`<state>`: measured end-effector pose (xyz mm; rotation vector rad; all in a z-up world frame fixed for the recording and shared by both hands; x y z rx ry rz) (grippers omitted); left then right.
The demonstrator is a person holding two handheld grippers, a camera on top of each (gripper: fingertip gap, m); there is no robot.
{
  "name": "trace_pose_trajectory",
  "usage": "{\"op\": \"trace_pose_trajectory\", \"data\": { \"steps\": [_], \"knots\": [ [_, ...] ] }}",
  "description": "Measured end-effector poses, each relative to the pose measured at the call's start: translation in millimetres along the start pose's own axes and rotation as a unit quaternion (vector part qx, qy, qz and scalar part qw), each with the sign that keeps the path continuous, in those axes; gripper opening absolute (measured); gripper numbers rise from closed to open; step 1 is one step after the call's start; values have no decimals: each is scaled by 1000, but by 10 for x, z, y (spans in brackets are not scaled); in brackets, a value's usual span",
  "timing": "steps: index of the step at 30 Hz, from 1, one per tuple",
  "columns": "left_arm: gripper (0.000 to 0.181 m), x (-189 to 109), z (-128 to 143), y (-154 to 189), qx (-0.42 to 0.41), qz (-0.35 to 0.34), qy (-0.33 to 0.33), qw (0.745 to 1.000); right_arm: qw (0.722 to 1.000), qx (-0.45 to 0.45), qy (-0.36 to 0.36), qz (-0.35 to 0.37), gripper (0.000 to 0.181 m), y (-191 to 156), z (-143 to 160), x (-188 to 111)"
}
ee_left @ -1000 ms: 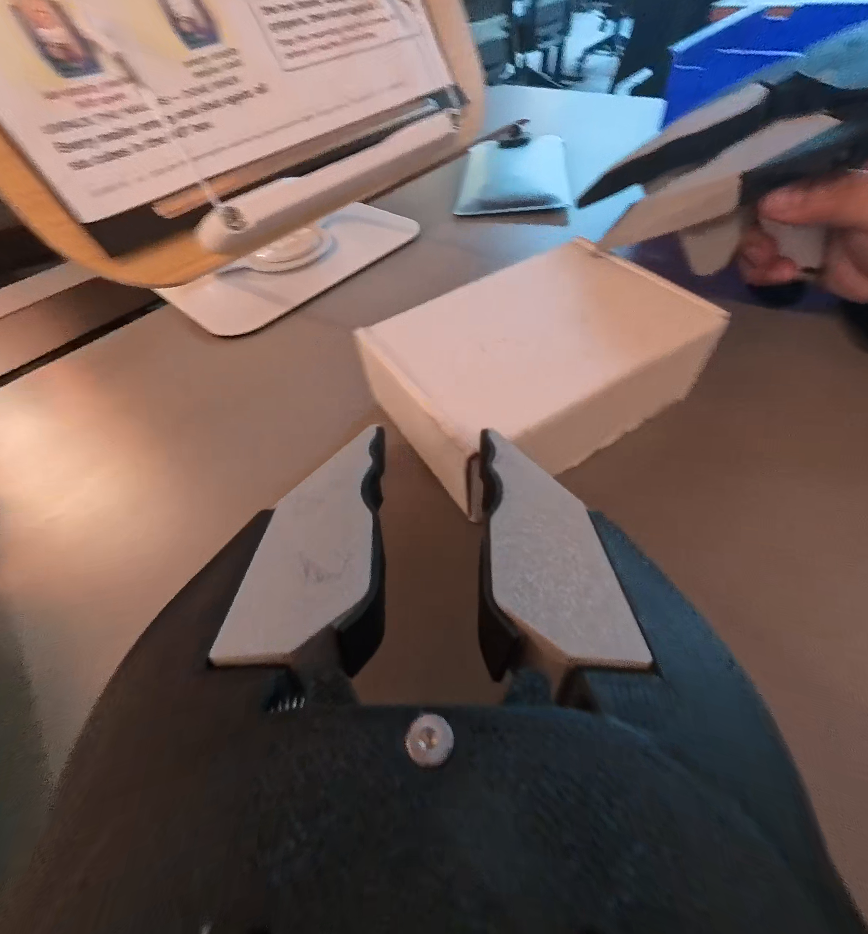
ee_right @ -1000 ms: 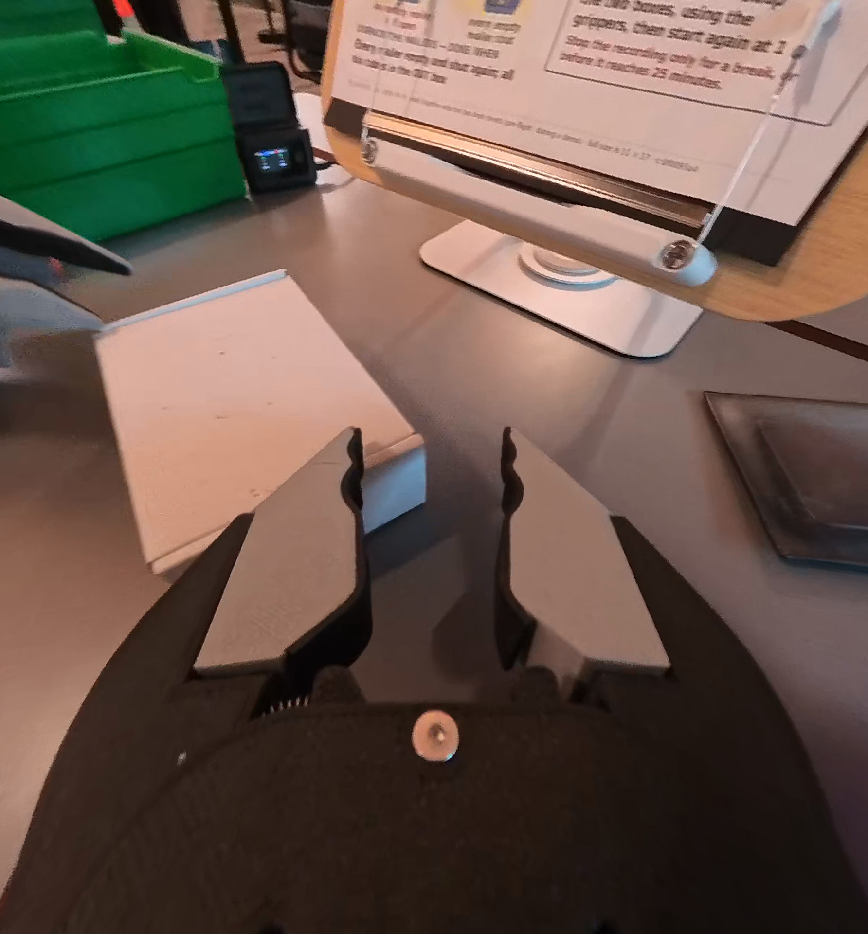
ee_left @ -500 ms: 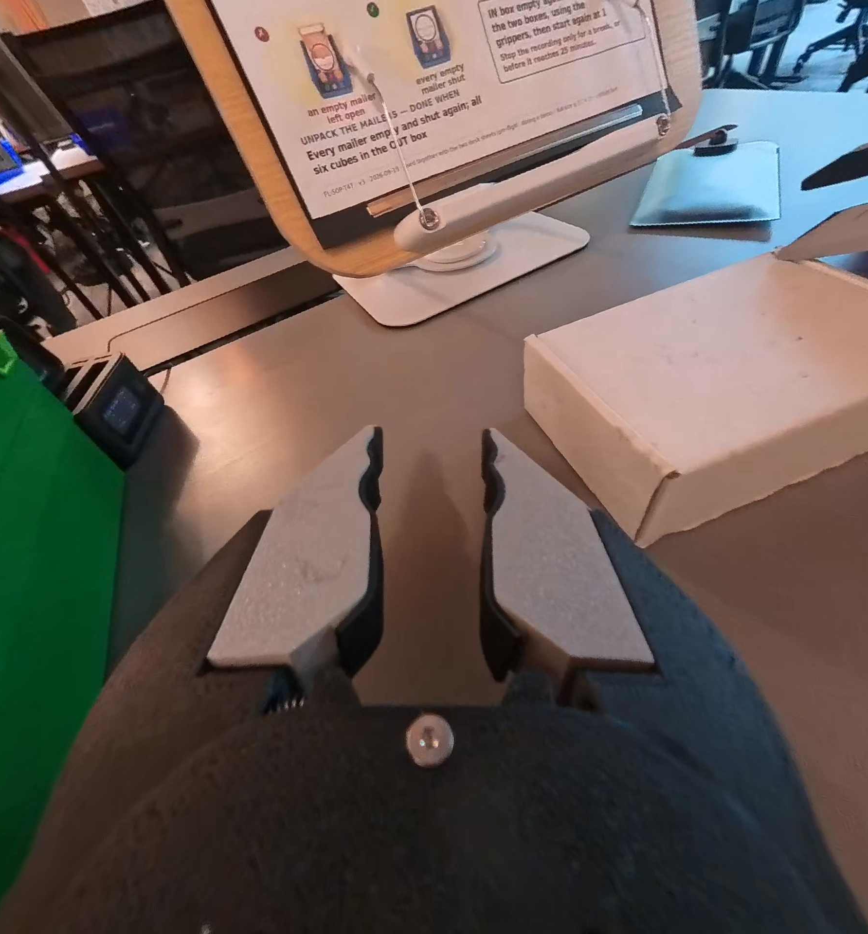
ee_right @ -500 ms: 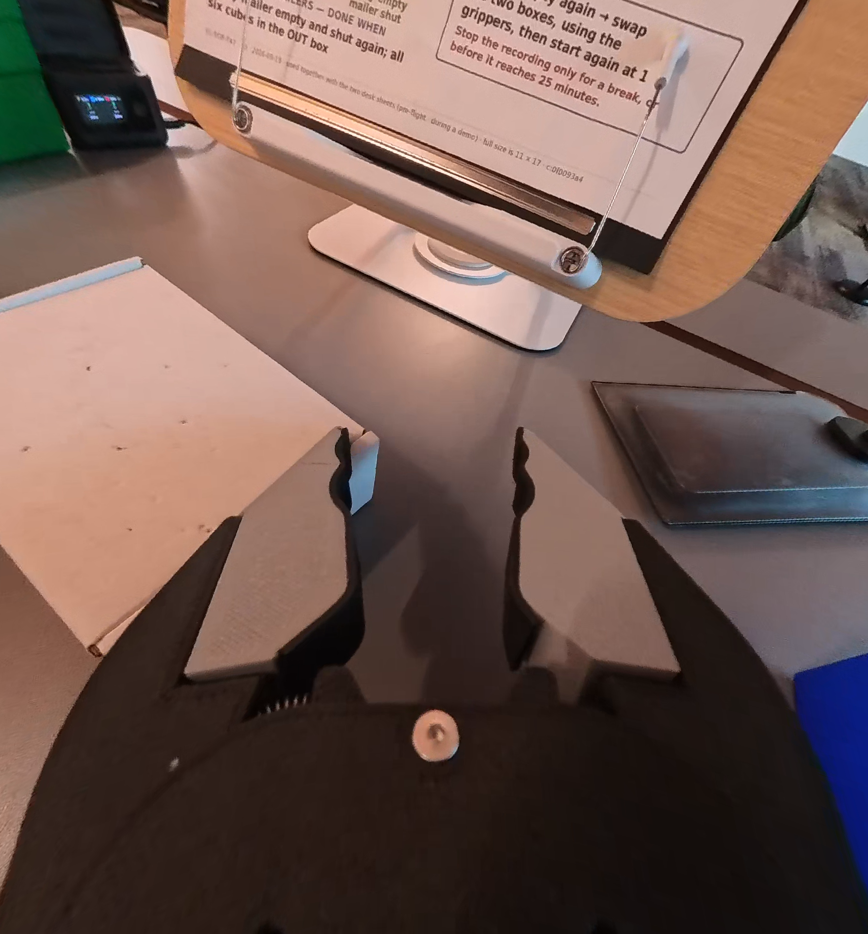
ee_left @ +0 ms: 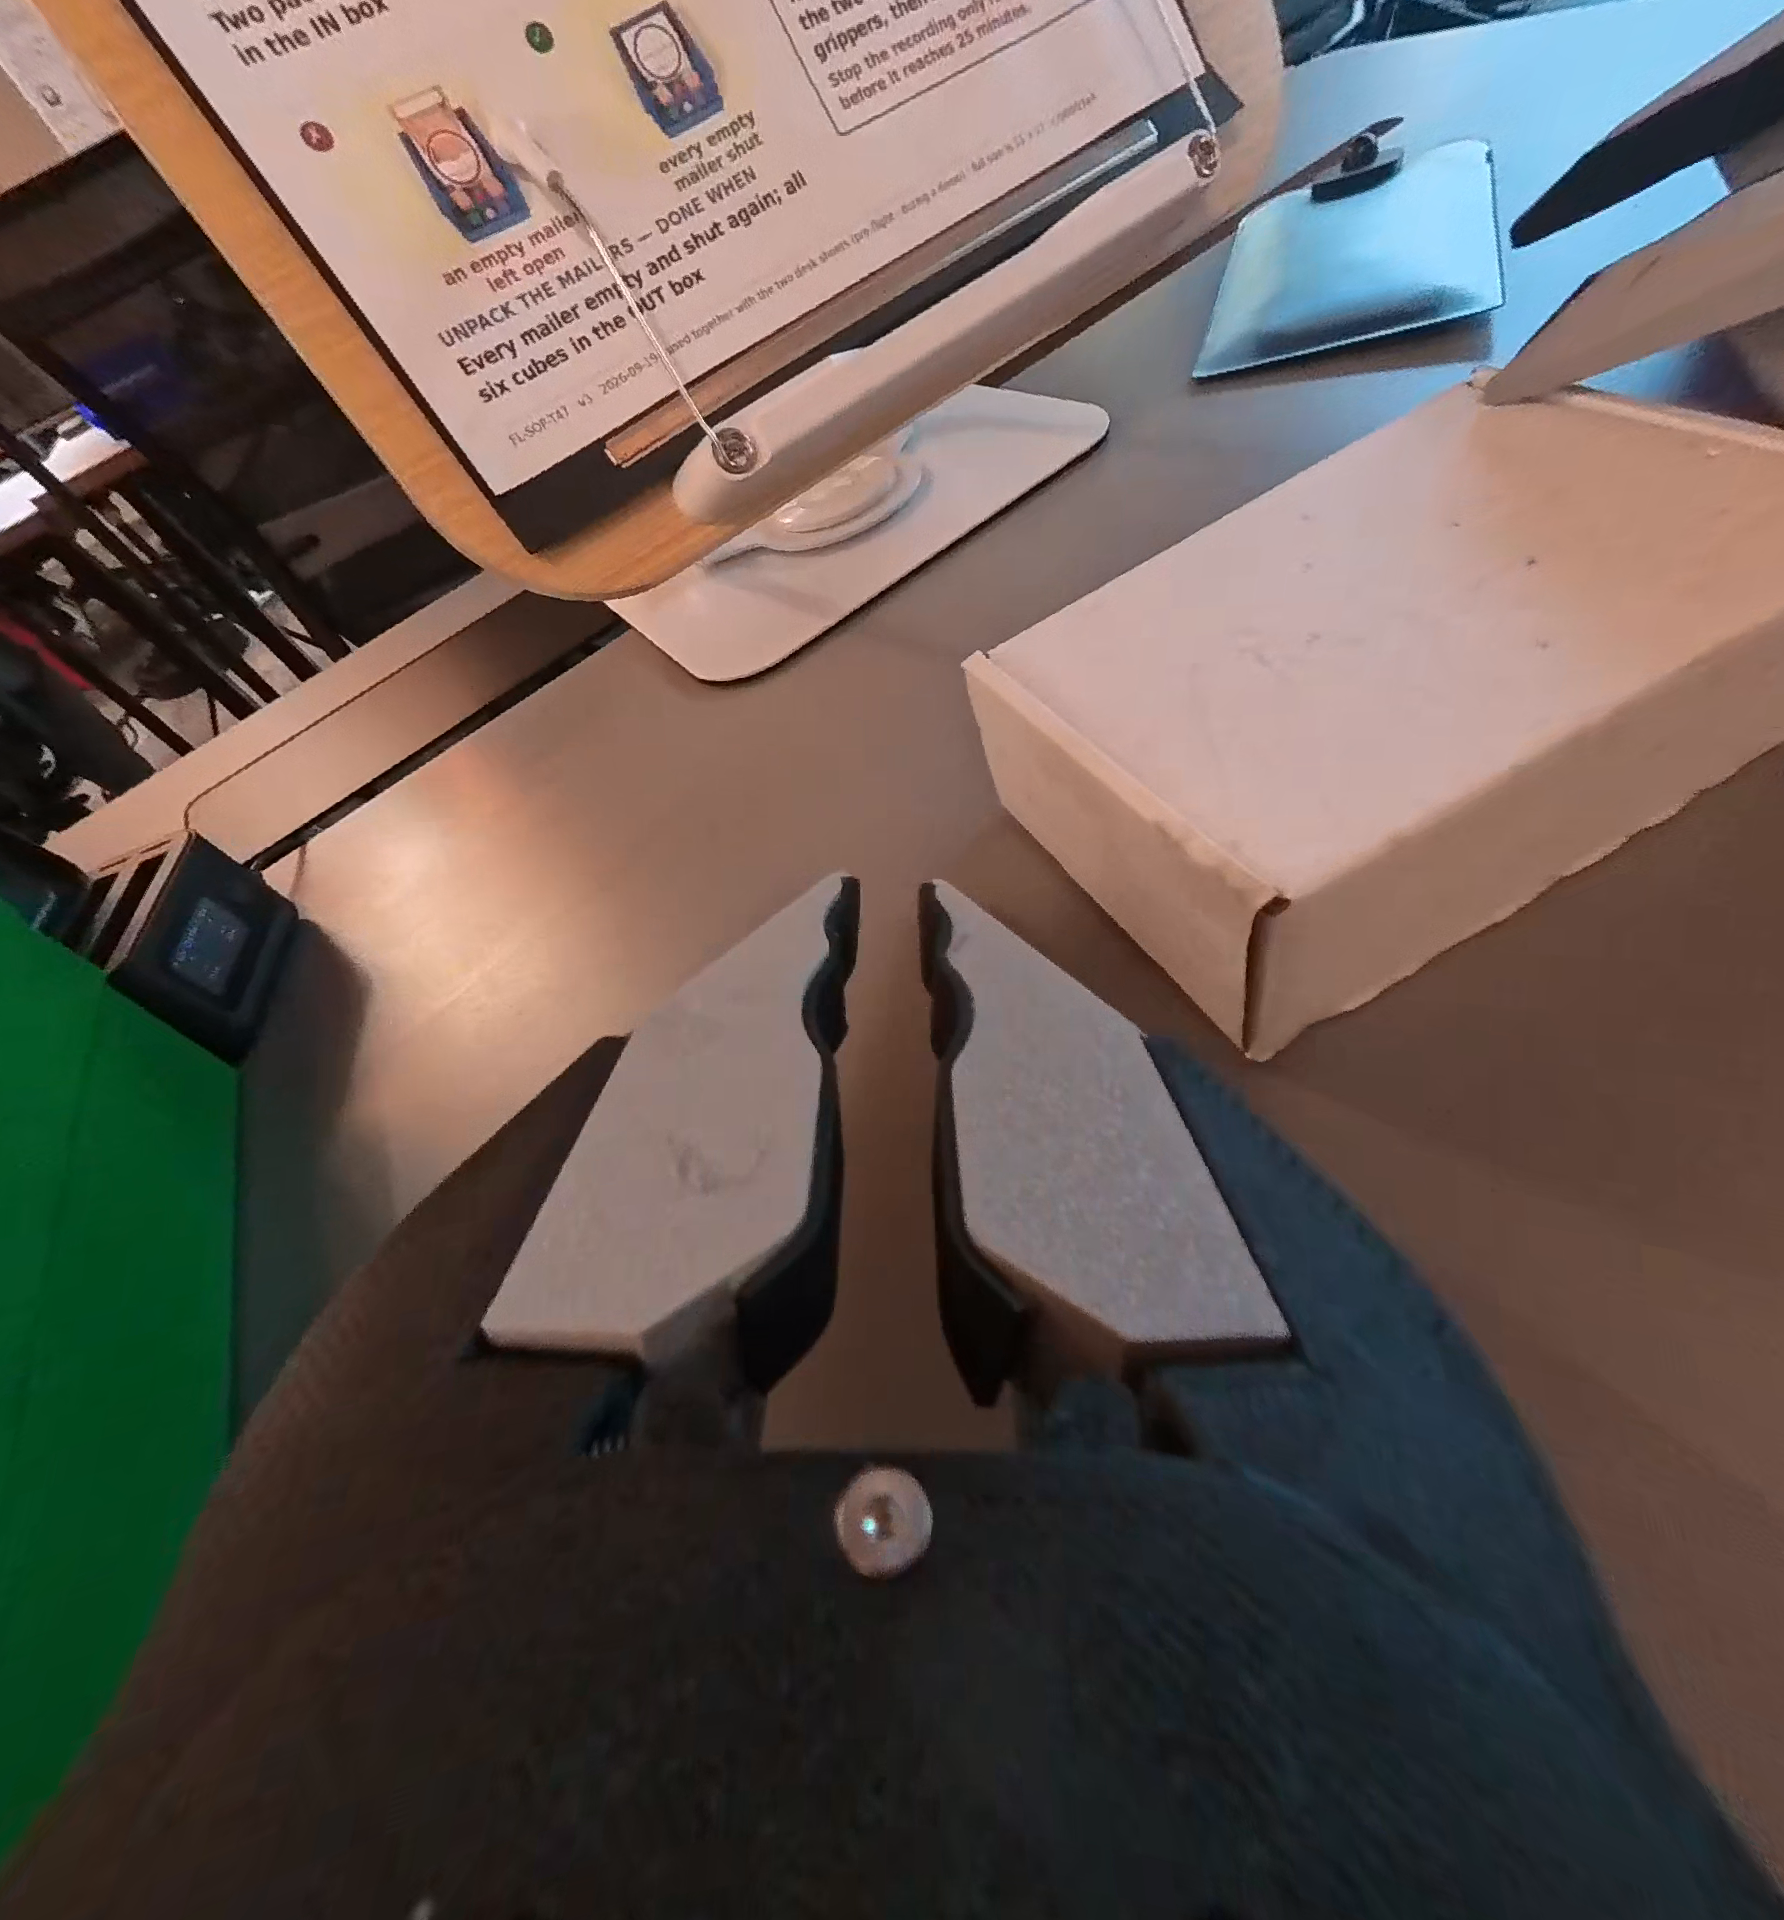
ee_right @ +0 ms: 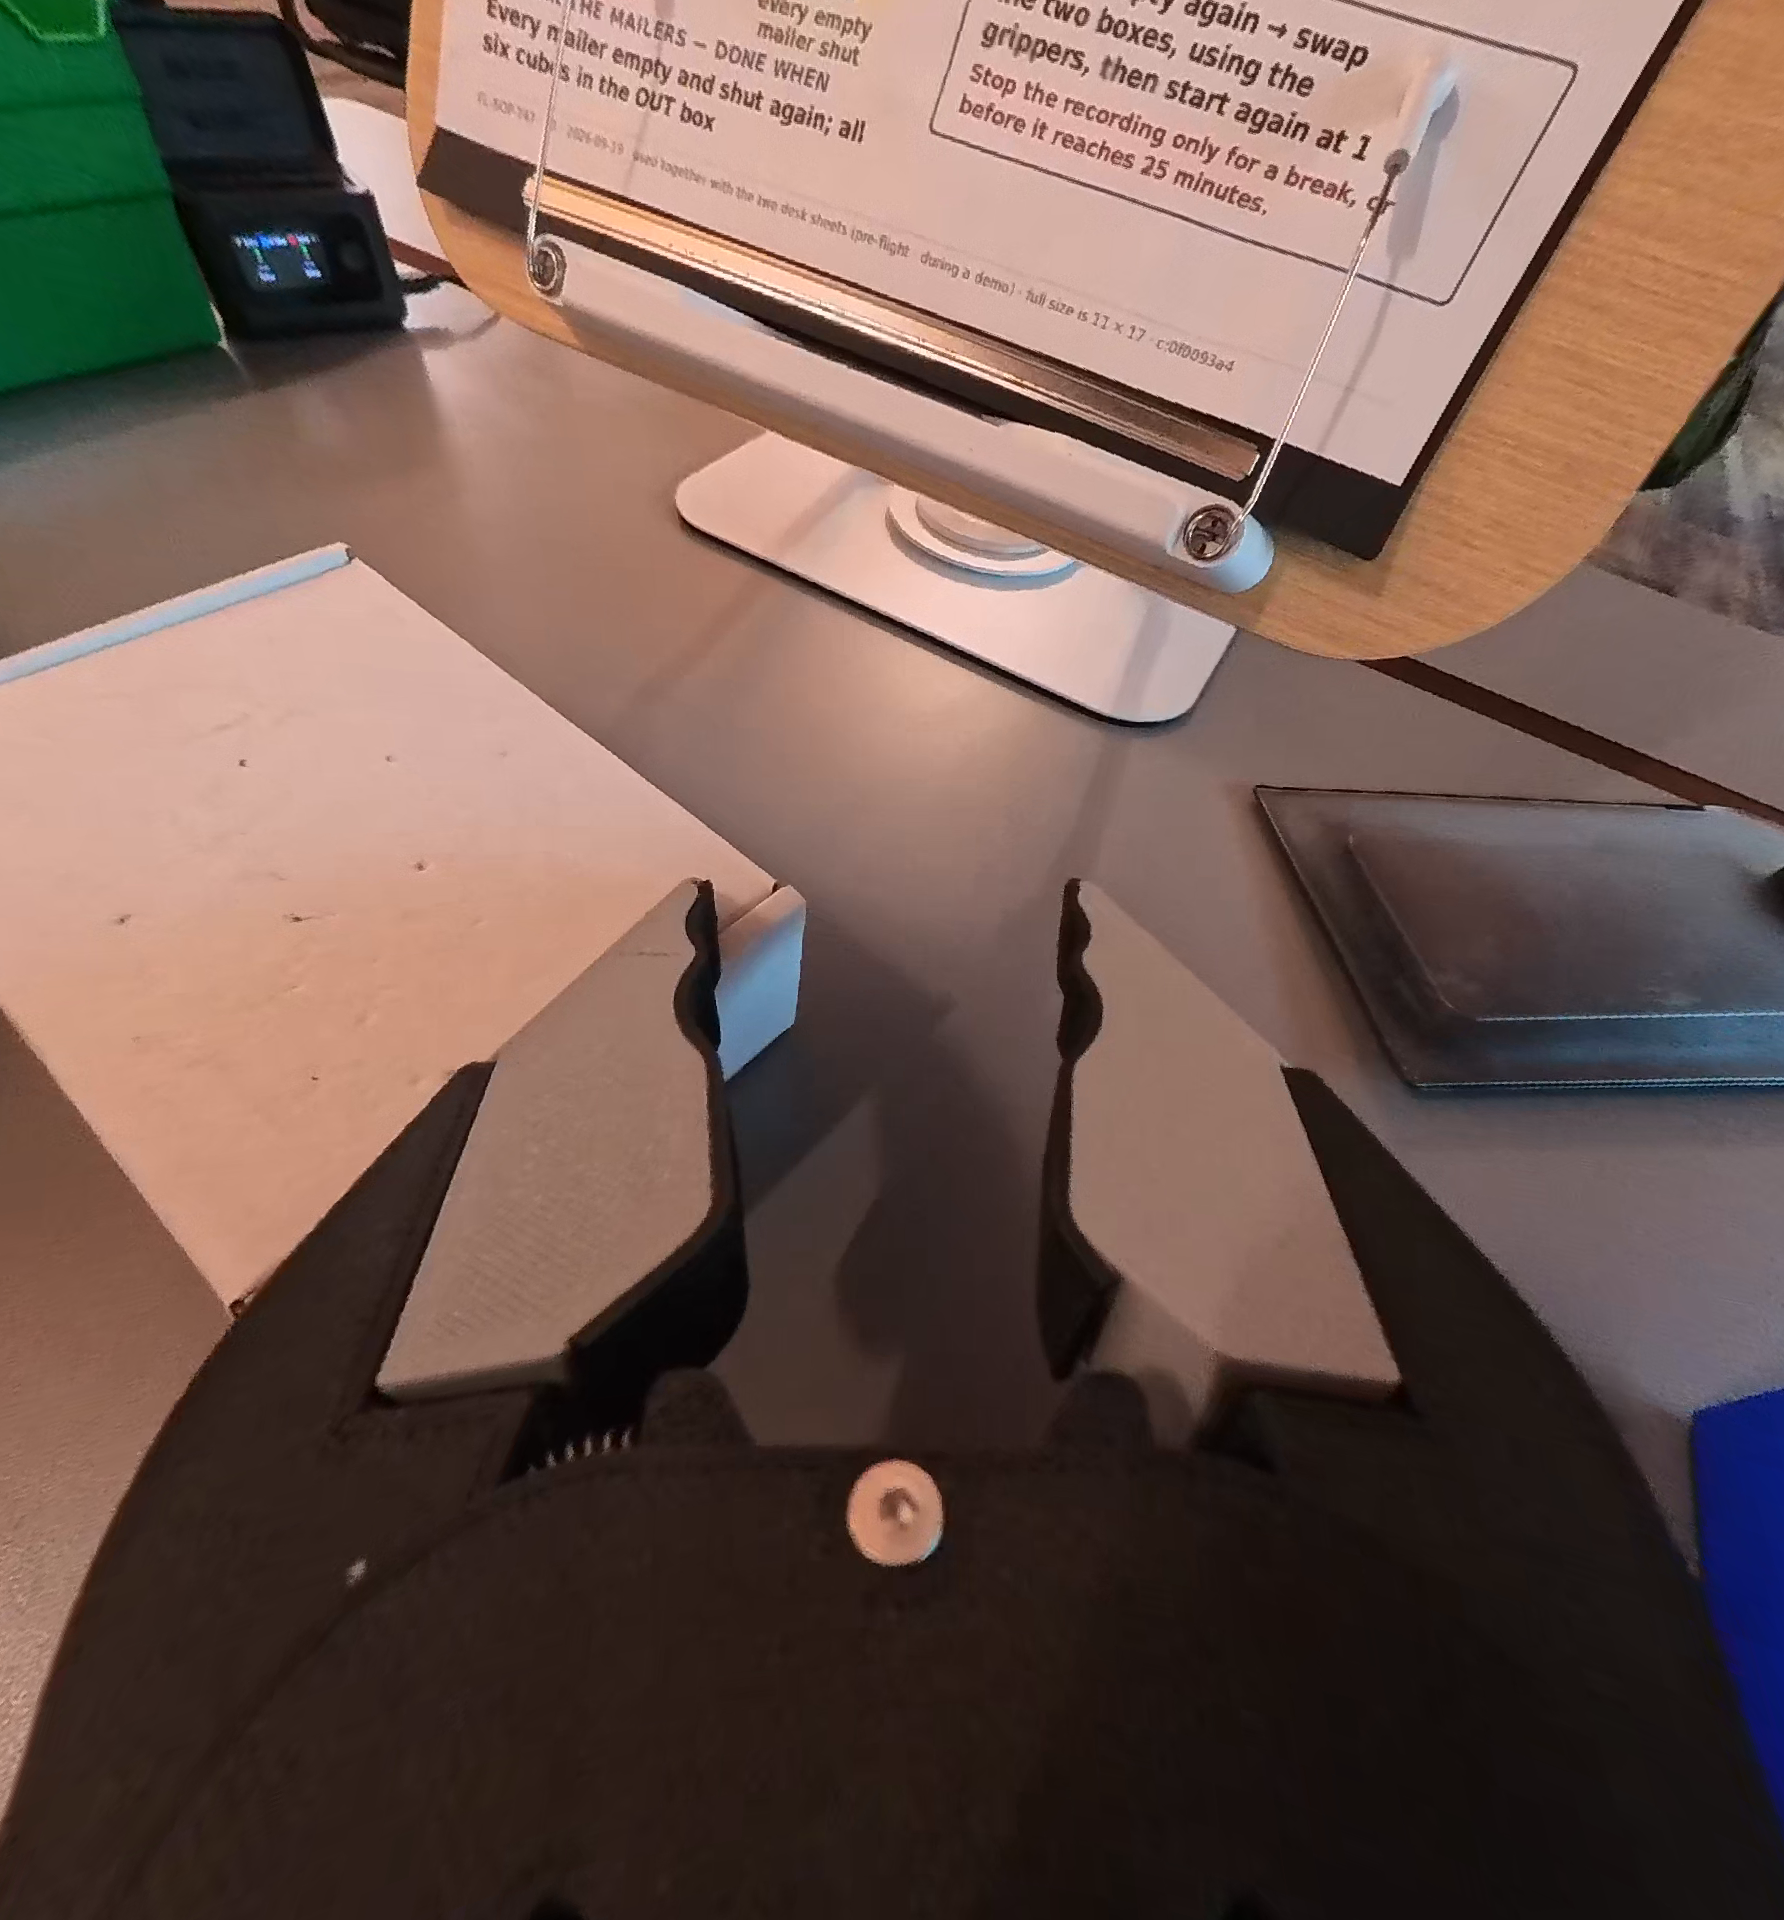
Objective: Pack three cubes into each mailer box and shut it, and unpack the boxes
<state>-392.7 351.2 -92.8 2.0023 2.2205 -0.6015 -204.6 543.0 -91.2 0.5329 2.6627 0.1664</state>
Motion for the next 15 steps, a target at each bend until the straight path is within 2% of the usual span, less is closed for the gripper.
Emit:
{"op": "trace_pose_trajectory", "data": {
  "steps": [15],
  "knots": [
    [0,-11,19,-36,39,-23,3,999,1000,22,14,2,59,71,-11,-22]
  ]
}}
Point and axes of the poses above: each gripper's, where its closed fingertips meet, x out along the fingers, z out of its underside, y = z × x across the jaws, the point moved 5 cm from there along -x, back along the fingers, and after that the axes turned 4 degrees about -x, right-handed, at the moved point
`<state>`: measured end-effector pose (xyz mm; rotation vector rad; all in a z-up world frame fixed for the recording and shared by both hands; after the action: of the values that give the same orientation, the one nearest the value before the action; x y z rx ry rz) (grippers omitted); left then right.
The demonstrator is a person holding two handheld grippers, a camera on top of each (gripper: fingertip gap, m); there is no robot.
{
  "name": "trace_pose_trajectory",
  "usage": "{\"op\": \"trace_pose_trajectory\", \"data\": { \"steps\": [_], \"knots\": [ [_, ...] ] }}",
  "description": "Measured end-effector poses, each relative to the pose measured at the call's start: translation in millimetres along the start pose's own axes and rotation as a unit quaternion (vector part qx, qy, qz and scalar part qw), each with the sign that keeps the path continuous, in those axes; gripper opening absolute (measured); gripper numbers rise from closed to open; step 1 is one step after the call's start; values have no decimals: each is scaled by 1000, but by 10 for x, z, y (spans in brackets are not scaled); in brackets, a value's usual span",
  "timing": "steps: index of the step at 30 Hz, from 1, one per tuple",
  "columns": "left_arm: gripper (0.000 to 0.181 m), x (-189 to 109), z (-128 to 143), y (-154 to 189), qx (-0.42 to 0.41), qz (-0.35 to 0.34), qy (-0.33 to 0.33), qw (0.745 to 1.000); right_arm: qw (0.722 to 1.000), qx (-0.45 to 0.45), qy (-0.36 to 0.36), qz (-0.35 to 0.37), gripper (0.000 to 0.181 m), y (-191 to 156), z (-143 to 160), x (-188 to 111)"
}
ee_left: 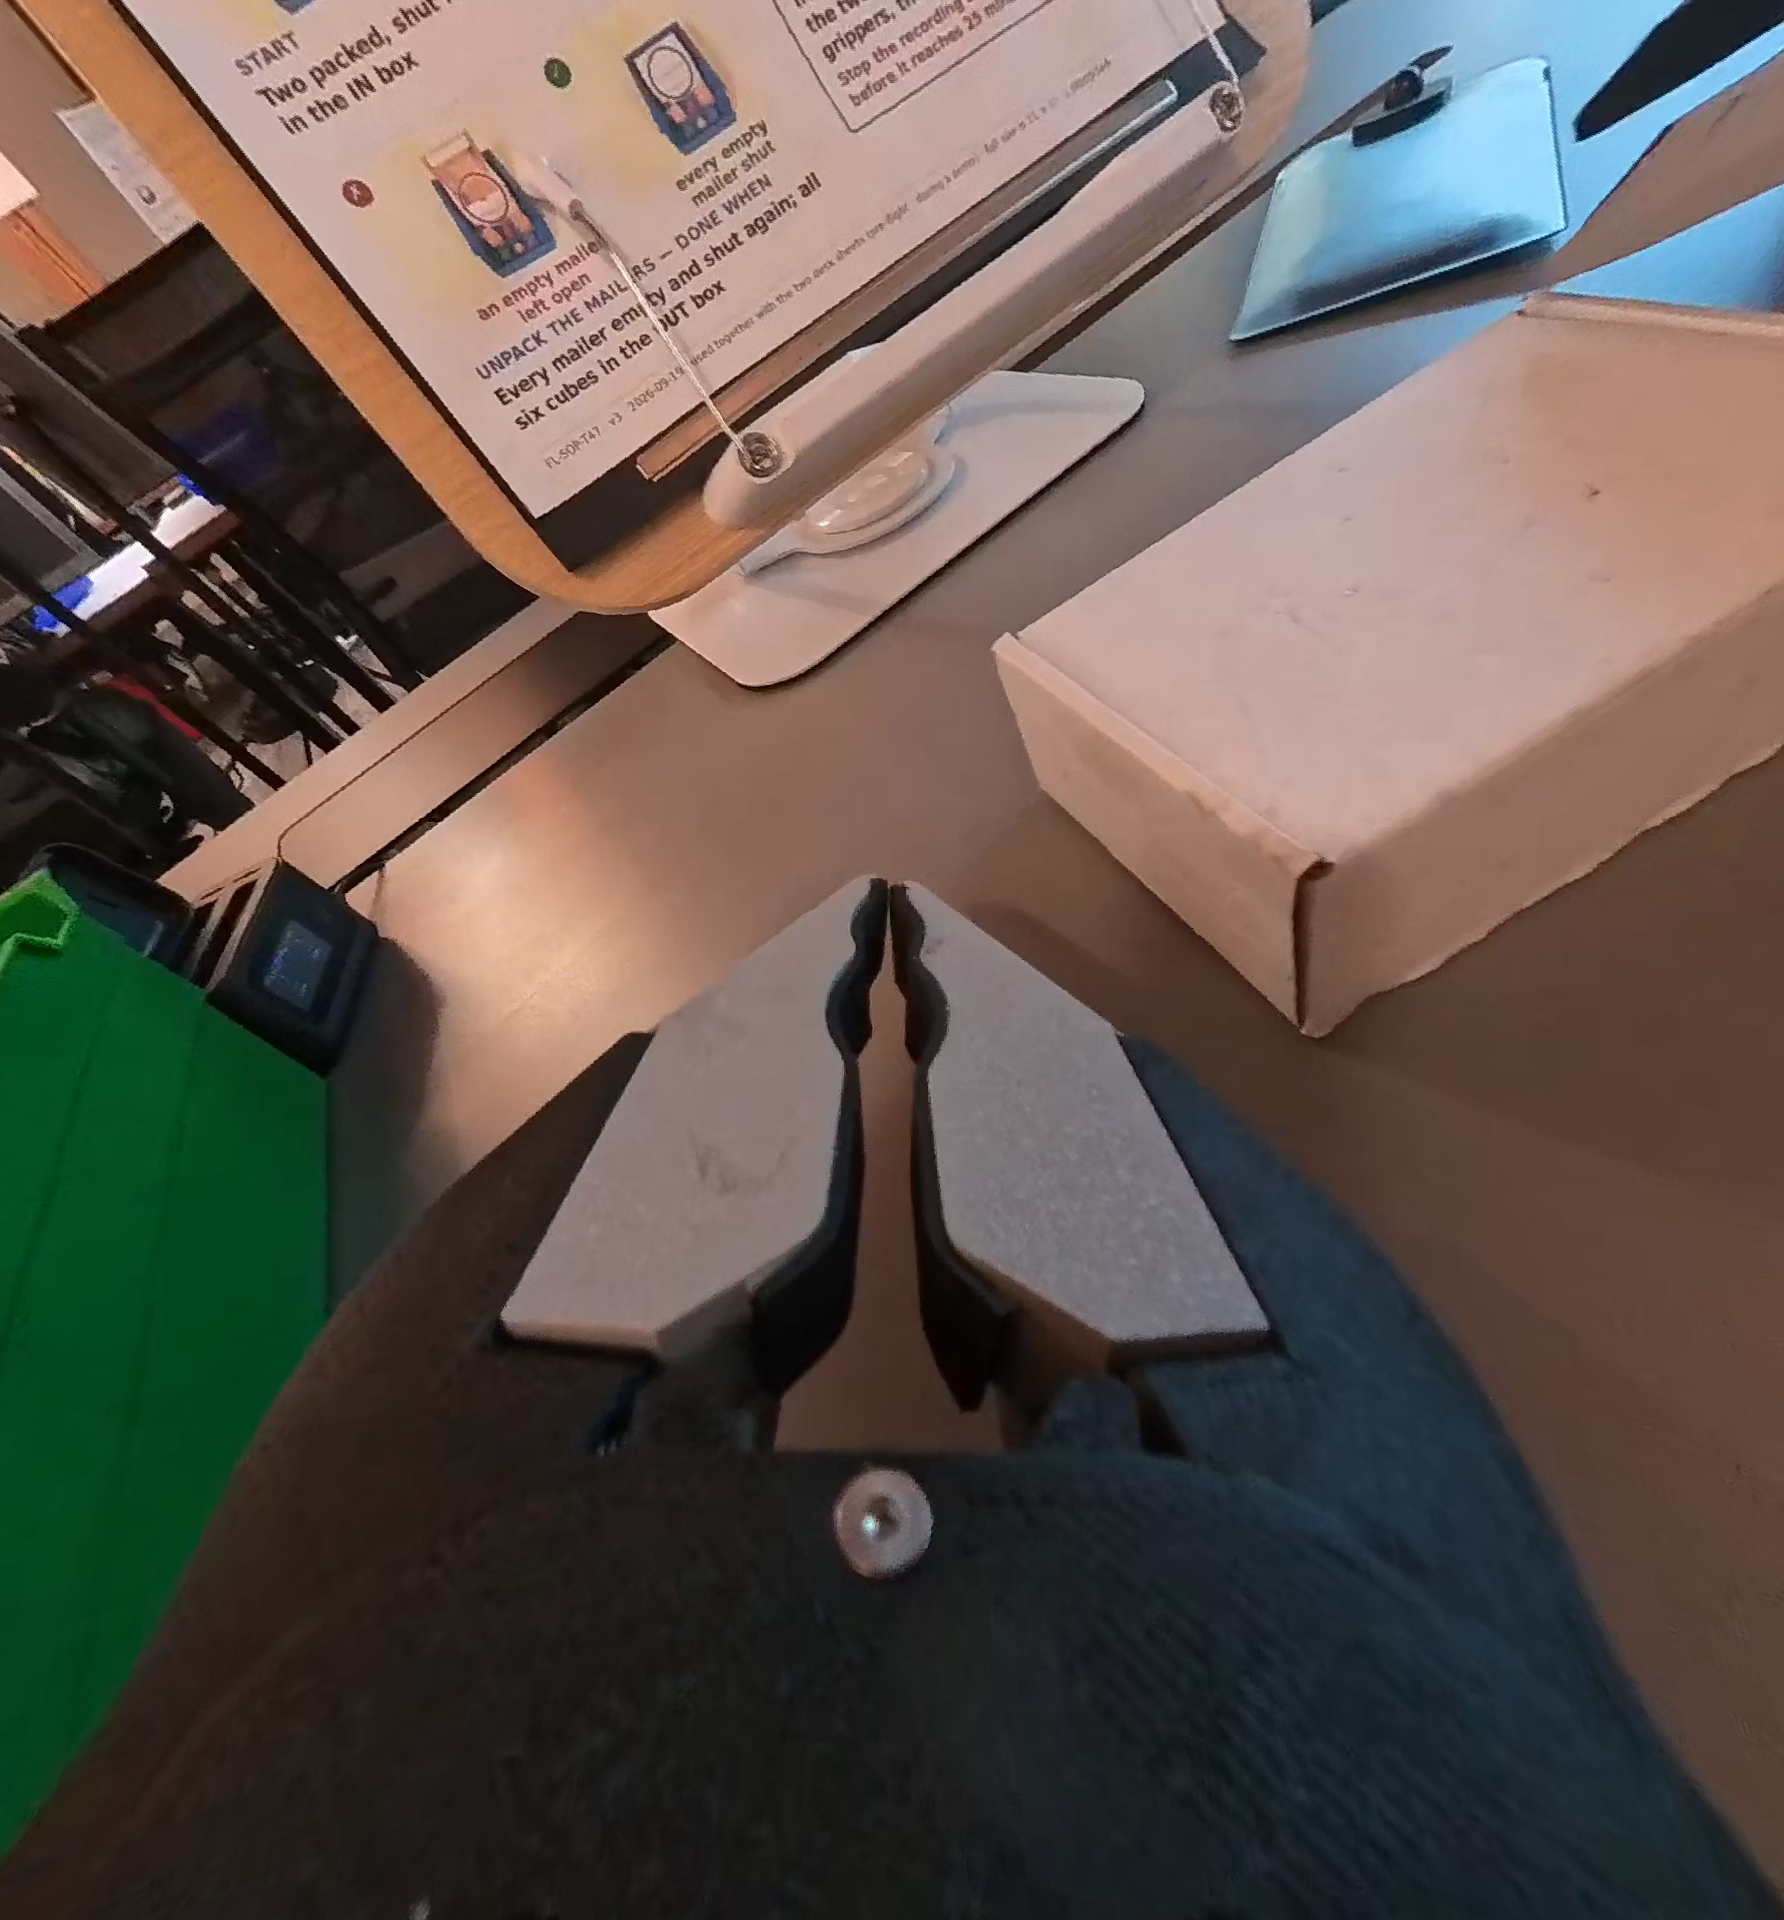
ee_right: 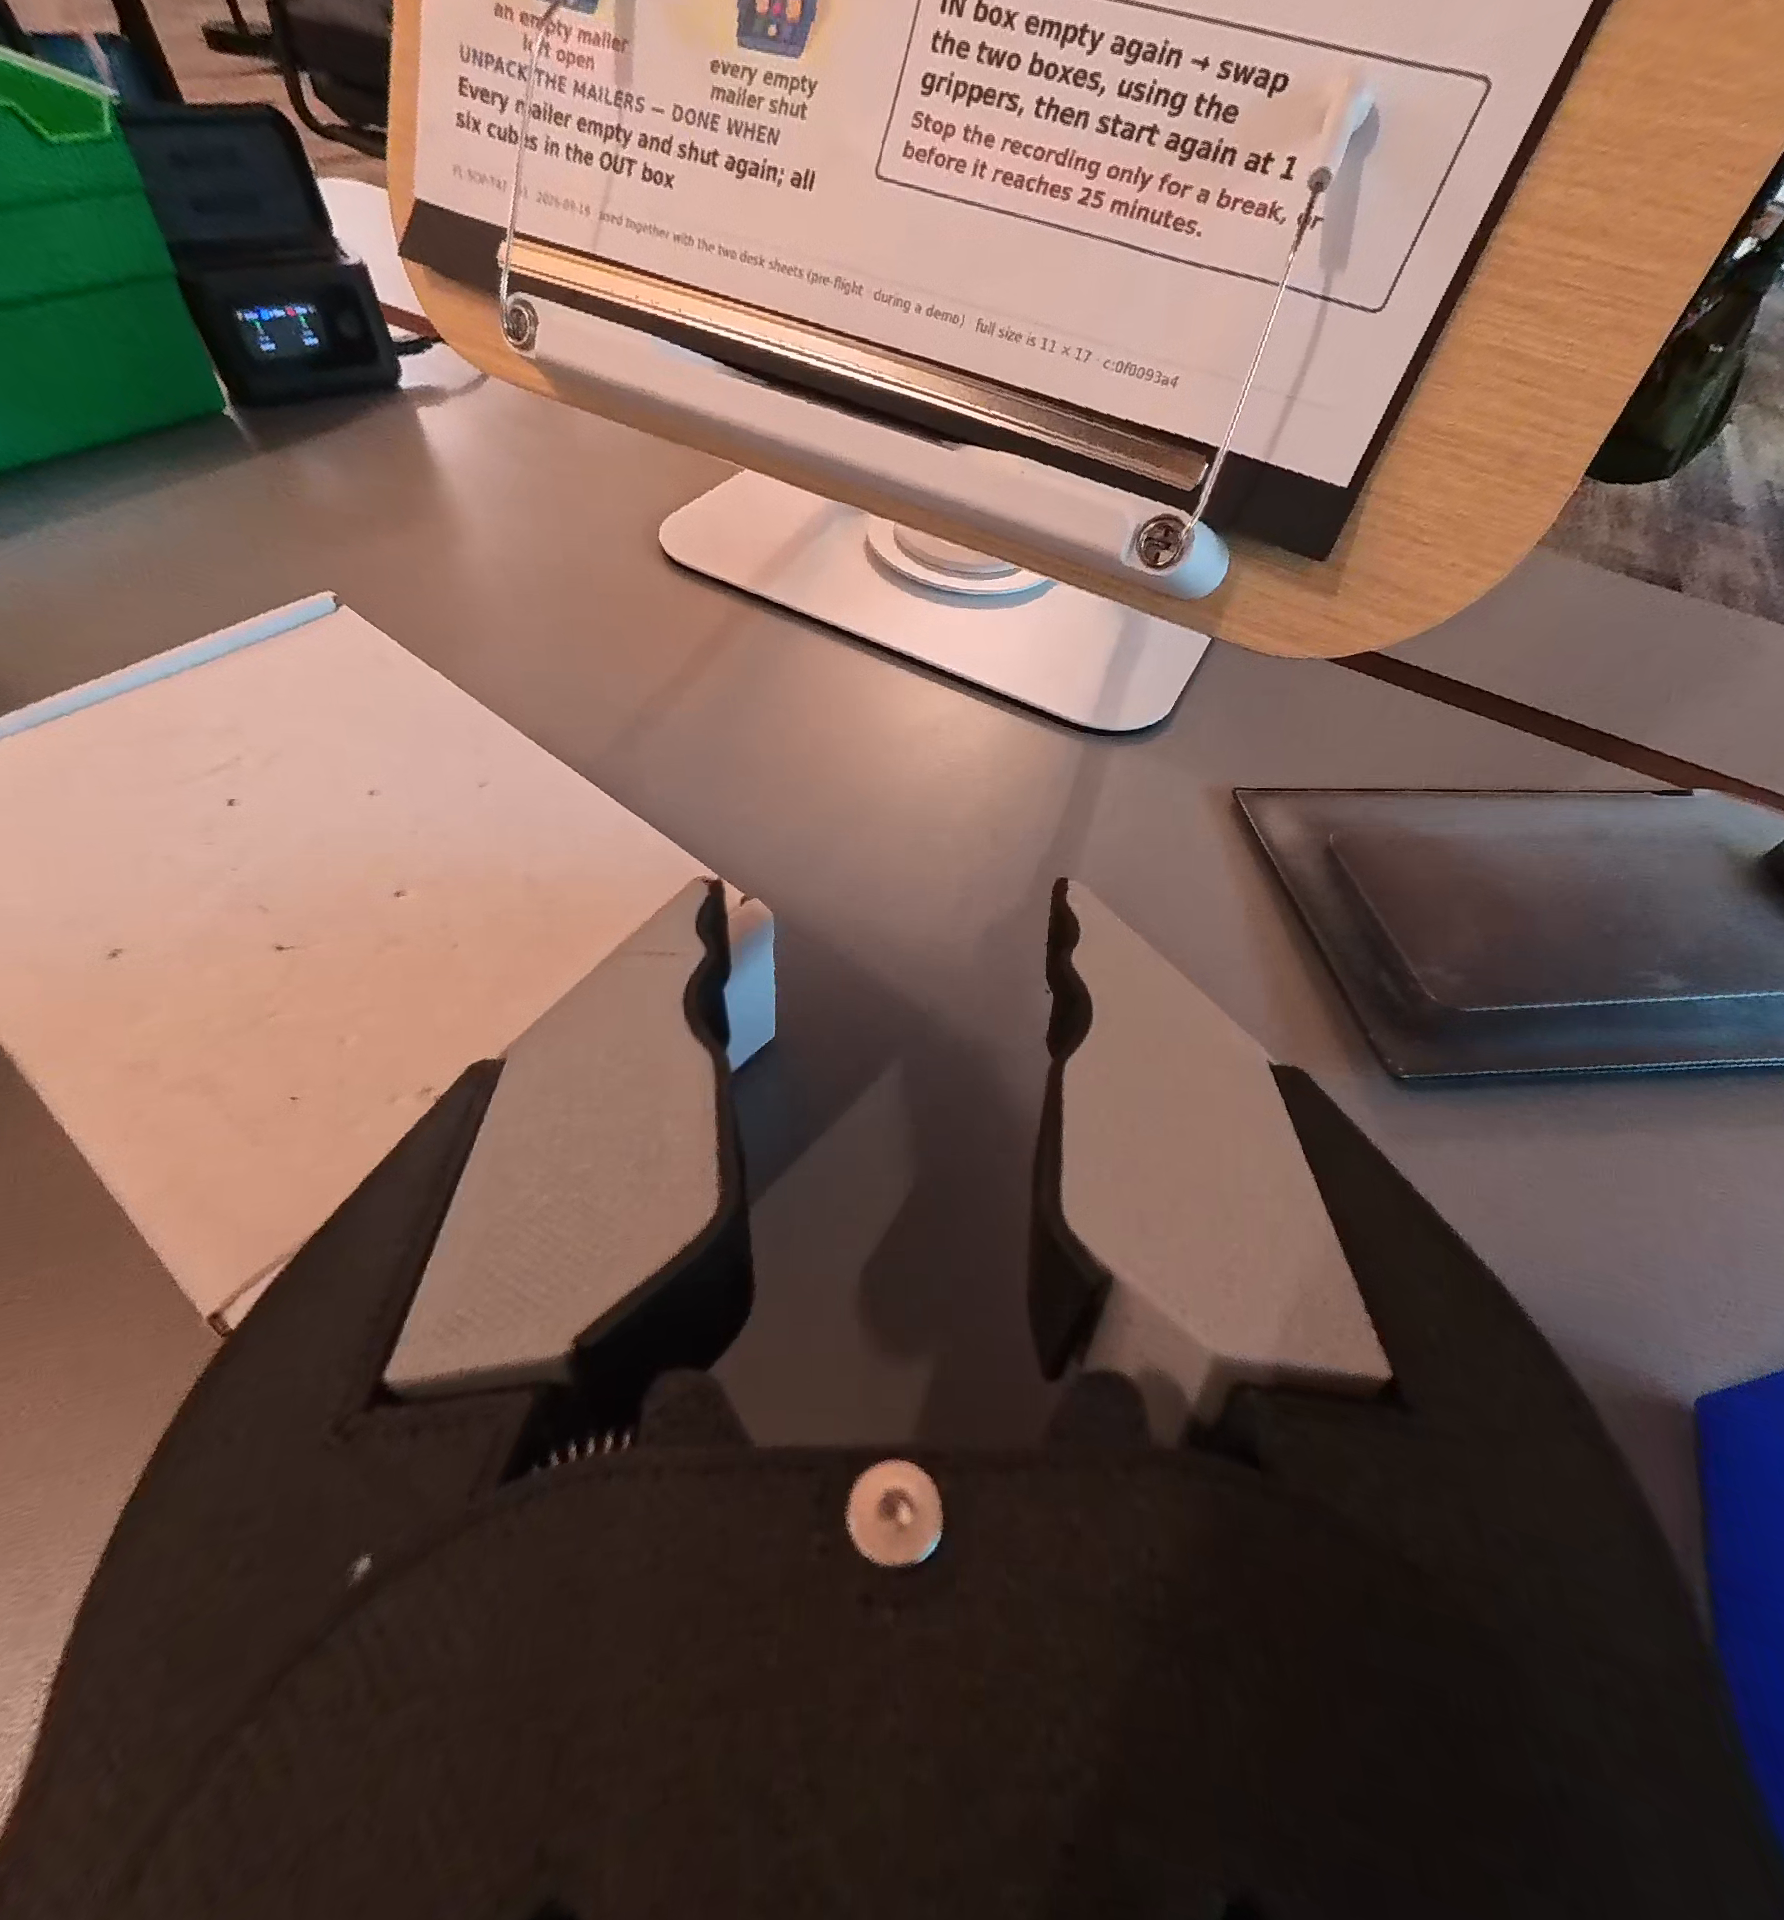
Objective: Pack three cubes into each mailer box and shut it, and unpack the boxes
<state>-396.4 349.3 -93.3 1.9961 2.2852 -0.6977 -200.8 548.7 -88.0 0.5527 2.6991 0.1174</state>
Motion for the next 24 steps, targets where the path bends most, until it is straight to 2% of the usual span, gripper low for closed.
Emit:
{"op": "trace_pose_trajectory", "data": {
  "steps": [6,10,13,15,17,20,22,24],
  "knots": [
    [0,-6,-2,-49,-3,-12,5,1000,1000,6,-1,-4,59,23,-7,-30],
    [1,-3,1,101,41,23,4,999,998,15,-3,-66,42,-39,-42,-107],
    [3,-12,11,322,89,74,-1,993,995,-17,-31,-98,30,-102,-7,-135],
    [4,-29,33,459,121,110,-5,986,992,-54,-58,-95,28,-113,49,-134],
    [5,-31,60,528,150,118,-9,982,989,-82,-87,-89,24,-115,127,-124],
    [2,30,119,509,172,87,-35,981,980,-110,-135,-92,22,-128,258,-104],
    [0,115,216,374,195,27,-74,978,970,-135,-167,-118,17,-193,353,-114],
    [0,172,346,296,232,5,-113,966,954,-168,-194,-151,13,-284,445,-141]
  ]
}}
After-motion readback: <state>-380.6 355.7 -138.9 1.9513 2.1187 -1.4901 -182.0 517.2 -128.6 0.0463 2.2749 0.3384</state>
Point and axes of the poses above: each gripper's, where its closed fingertips meet, x out along the fingers, z out of its underside, y = z × x across the jaws, the point moved 5 cm from there along -x, back along the fingers, and after that the axes turned 4 degrees about -x, right-handed, at the moved point
